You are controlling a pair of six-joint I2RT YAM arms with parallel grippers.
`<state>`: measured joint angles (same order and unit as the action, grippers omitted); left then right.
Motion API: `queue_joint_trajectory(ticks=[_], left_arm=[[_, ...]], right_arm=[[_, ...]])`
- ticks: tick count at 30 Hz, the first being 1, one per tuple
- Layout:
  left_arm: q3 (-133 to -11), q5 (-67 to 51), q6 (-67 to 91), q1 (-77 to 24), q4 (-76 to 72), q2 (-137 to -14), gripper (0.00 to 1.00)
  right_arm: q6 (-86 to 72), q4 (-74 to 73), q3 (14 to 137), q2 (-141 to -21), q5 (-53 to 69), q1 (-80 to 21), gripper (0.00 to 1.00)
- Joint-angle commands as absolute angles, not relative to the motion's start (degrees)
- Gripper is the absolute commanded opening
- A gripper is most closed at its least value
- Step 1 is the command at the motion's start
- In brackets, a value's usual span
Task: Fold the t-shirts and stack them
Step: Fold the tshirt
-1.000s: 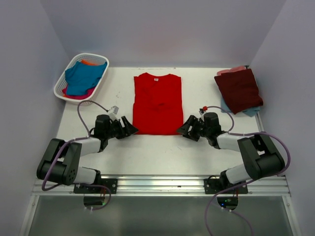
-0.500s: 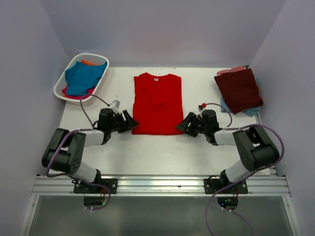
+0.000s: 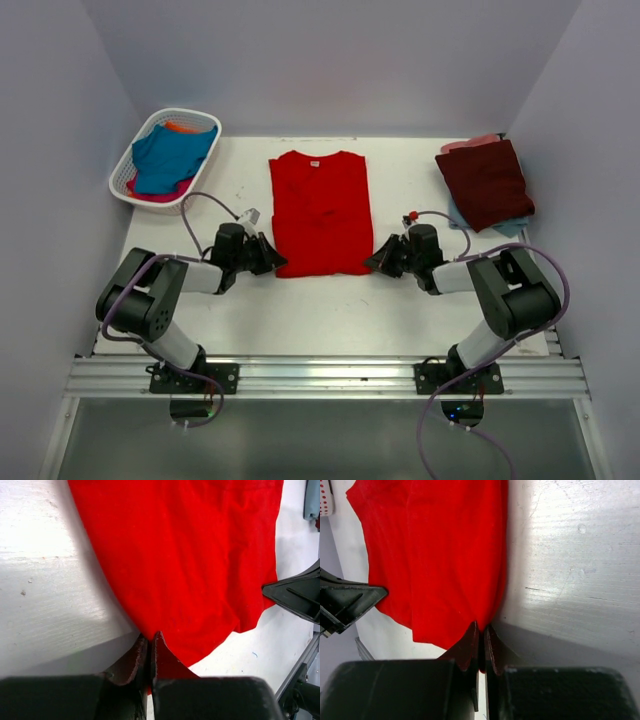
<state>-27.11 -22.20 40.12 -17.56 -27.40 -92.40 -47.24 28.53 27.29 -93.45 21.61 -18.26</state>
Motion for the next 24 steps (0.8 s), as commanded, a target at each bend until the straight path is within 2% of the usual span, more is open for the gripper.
queue_joint_trajectory(ticks=[1, 5, 7, 17, 19, 24], left_arm=[[-24.70, -21.53, 39.20, -18.28, -23.11, -93.52, 0.00], [-21.36, -23.03, 39.03, -18.28, -21.99, -89.05, 0.00], [-18.83, -23.64, 38.76, -18.37, -20.40, -84.15, 0.00], [-11.69, -26.98, 43.94, -23.02, -0.19, -52.32, 0.00], [-11.25, -27.33, 45.26, -23.46, 7.51, -45.49, 0.00], [-12.38, -26.90, 48.07, -24.08, 20.37, -32.19, 0.00]], right_arm=[[-44.65, 26.28, 25.58, -94.13, 19.68, -18.19, 0.00], [-43.60, 23.40, 22.77, -89.31, 21.79, -18.28, 0.00], [-42.11, 20.32, 20.75, -83.08, 21.71, -18.46, 0.00], [-37.88, -16.32, 19.25, -45.03, 21.44, -19.25, 0.00], [-38.40, -21.59, 19.60, -37.49, 22.14, -19.34, 0.00], [-38.93, -35.23, 22.14, -27.17, 23.11, -19.51, 0.00]])
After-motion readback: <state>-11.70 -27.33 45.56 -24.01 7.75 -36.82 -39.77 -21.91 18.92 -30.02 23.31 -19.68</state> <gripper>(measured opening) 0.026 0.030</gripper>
